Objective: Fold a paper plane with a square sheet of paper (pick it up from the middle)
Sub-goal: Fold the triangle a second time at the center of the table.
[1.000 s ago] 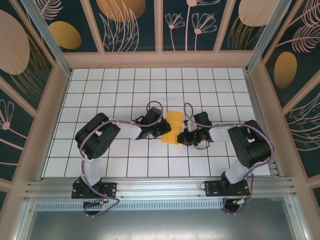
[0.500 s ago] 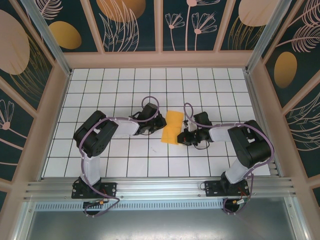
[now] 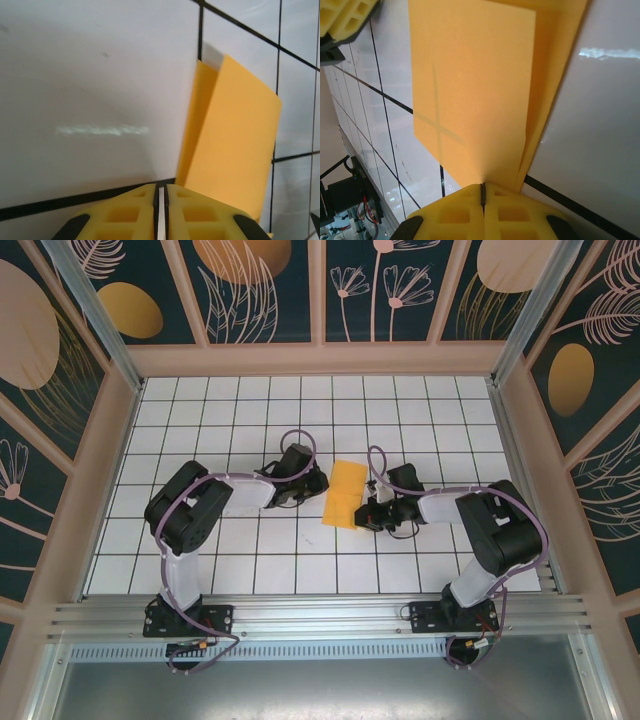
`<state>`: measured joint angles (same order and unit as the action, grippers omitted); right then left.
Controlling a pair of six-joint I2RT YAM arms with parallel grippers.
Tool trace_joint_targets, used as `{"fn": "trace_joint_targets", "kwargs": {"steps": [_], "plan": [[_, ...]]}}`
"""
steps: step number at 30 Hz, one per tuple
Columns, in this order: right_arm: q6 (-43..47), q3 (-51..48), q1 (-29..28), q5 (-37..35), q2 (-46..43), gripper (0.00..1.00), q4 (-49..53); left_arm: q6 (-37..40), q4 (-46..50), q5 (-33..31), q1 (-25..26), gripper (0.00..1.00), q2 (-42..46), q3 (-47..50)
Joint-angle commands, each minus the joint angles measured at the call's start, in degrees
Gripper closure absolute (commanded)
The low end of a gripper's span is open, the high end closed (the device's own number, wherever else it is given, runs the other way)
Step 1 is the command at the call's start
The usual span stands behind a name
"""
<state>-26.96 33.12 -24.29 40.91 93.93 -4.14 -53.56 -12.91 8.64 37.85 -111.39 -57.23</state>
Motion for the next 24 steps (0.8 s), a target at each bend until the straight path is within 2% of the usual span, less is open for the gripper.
{"fn": "trace_joint_targets", "kwargs": {"steps": [1,6,10,15,17,19,24], "plan": [[1.3,-1.1,-0.32,-7.1,2.98,1.0,3.57,2.63,2.29,-1.37,-0.93,0.83,3.81,-0.87],[0.94,1.59,-0.68,-4.91,-1.04,0.92,4.52,2.16,0.95,3.28,-0.8,0.83,6.65,-0.84],[0.48,3.5,-0.5,-4.72,-8.45,0.74,5.72,1.41,-0.04,6.69,-0.42,0.83,8.29,-0.42],[0.51,4.06,0.69,-13.08,-14.99,0.6,8.54,1.74,0.44,9.23,1.04,0.84,7.6,-0.67],[0.65,3.88,1.49,-16.95,-15.08,0.56,9.08,1.79,0.65,9.87,1.97,0.85,6.56,-0.93],[0.77,4.09,2.15,-17.67,-13.73,0.55,9.05,1.87,0.63,10.23,2.85,0.86,5.69,-1.07],[0.92,5.06,2.36,-14.91,-9.07,0.54,6.45,1.7,0.65,10.98,4.66,0.87,3.57,-1.71]]}}
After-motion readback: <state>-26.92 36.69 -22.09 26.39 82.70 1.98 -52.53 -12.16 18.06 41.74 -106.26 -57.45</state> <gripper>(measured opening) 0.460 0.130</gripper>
